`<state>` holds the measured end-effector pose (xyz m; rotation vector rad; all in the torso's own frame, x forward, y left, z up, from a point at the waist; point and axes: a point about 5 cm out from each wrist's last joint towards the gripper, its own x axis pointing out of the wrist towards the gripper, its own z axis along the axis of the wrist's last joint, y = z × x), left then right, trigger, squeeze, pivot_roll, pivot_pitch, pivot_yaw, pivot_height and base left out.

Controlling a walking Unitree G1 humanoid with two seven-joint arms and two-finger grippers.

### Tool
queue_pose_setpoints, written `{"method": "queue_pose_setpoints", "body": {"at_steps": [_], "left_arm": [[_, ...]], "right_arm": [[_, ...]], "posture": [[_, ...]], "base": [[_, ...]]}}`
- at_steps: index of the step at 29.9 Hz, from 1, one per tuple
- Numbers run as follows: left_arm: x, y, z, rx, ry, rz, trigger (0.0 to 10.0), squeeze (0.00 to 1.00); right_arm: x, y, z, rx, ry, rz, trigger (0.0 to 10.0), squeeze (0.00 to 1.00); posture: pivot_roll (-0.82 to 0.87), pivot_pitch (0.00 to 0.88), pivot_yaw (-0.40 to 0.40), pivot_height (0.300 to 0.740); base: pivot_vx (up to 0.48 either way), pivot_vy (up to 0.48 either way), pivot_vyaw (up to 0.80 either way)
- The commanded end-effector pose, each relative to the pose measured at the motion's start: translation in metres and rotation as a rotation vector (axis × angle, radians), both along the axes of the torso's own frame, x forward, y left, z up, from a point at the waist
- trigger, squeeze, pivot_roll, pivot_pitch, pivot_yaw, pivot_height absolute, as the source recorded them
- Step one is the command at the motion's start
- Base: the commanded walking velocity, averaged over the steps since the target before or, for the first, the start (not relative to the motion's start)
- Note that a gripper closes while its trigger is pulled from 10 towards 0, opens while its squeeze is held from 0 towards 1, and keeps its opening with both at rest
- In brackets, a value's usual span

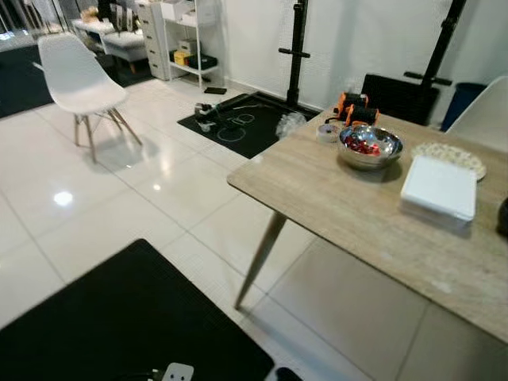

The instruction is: Restocking fridge

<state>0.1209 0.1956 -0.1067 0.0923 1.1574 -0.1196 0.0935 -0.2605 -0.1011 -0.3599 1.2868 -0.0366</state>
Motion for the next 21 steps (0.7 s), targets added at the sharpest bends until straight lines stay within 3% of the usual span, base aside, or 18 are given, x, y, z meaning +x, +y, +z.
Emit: {"method": "queue_pose_setpoints", "body": {"at_steps": [1,2,5,6,7,9,13,20,21], "left_arm": [[-0.008,-0.004,-0.003,-0.005,0.025,-0.014,10.0,0.0],[-0.013,0.003,-0.003,0.009,0.033,0.041,10.0,0.0],[-0.013,0.005,-0.003,0.008,0.035,0.062,10.0,0.0],[-0.006,0.011,0.0,0.02,0.014,0.067,10.0,0.0],[-0.006,0.011,0.0,0.02,0.014,0.067,10.0,0.0],[0.009,0.016,0.005,0.034,-0.022,0.035,10.0,0.0],[0.027,0.013,0.011,0.037,-0.068,-0.015,10.0,0.0],[0.027,0.008,0.01,0.036,-0.062,-0.038,10.0,0.0],[0.027,0.001,0.009,0.023,-0.066,-0.025,10.0,0.0]], "right_arm": [[0.001,0.0,0.0,-0.006,-0.008,0.012,10.0,0.0],[0.006,-0.001,0.002,-0.008,-0.032,0.023,10.0,0.0],[0.009,-0.002,0.003,-0.011,-0.04,0.022,10.0,0.0],[0.02,0.0,0.006,-0.007,-0.076,0.018,10.0,0.0],[0.02,0.0,0.006,-0.007,-0.076,0.018,10.0,0.0],[0.035,0.005,0.009,0.004,-0.116,0.011,10.0,0.0],[0.04,0.01,0.009,0.018,-0.146,-0.016,10.0,0.0],[0.043,0.016,0.008,0.048,-0.17,-0.051,10.0,0.0],[0.052,0.021,0.011,0.054,-0.187,-0.005,10.0,0.0]], "posture": [[-0.07,0.0,-0.071,0.74],[-0.1,0.0,-0.04,0.74],[-0.1,0.0,-0.036,0.74],[-0.08,0.0,-0.034,0.74],[-0.08,0.0,-0.034,0.74],[-0.07,0.0,-0.022,0.74],[-0.07,0.0,-0.02,0.74],[-0.08,0.0,-0.041,0.74],[-0.07,0.0,-0.076,0.74]], "base": [[0.0,0.0,0.0],[0.0,0.0,0.0],[0.0,0.0,0.0],[0.0,0.0,0.0],[0.0,0.0,0.0],[0.0,0.0,0.0],[0.0,0.0,0.0],[0.0,0.0,0.0],[0.0,0.0,0.0]]}}
